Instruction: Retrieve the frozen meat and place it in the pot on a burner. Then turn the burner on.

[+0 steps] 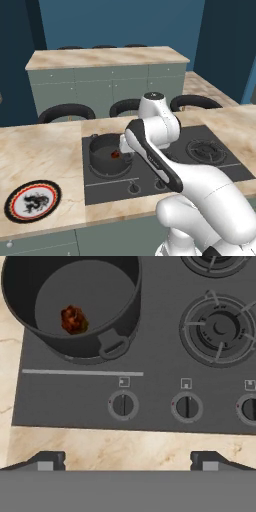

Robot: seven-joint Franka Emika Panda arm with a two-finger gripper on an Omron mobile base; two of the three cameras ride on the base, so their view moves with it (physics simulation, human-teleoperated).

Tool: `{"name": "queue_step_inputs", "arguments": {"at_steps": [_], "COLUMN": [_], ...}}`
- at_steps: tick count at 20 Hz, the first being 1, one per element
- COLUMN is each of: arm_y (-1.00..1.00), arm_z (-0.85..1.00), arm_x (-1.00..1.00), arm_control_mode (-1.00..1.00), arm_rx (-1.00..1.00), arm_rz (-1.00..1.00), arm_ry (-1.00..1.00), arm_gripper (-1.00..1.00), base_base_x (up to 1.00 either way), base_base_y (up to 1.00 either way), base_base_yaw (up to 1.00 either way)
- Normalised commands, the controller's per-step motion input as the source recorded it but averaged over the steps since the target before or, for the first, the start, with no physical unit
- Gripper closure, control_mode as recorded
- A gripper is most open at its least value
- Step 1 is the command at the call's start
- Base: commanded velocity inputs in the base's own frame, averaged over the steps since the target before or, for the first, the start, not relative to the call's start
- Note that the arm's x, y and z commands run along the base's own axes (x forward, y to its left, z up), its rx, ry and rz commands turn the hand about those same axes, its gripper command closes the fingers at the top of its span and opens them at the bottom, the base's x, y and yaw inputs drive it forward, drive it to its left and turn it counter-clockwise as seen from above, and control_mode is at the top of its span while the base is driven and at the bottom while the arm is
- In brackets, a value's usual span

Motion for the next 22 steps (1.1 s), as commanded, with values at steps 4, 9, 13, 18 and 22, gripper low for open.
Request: {"name": "queue_step_inputs", "arguments": {"at_steps": [4, 9, 13, 18, 22], "arm_y": [-0.06, 0.00, 0.00, 0.00, 0.00], "arm_z": [-0.09, -0.04, -0.01, -0.01, -0.05], "arm_x": [0.00, 0.00, 0.00, 0.00, 0.00], "arm_control_mode": [-1.00, -1.00, -1.00, -1.00, -1.00], "arm_rx": [0.00, 0.00, 0.00, 0.00, -0.01], "arm_rz": [-0.03, 0.00, 0.00, 0.00, 0.00], "arm_ry": [0.01, 0.00, 0.00, 0.00, 0.00], "arm_gripper": [-1.00, -1.00, -1.00, -1.00, -1.00], "base_base_x": [0.00, 0.00, 0.00, 0.00, 0.00], "base_base_y": [0.00, 0.00, 0.00, 0.00, 0.00], "base_base_yaw": [0.00, 0.00, 0.00, 0.00, 0.00]}}
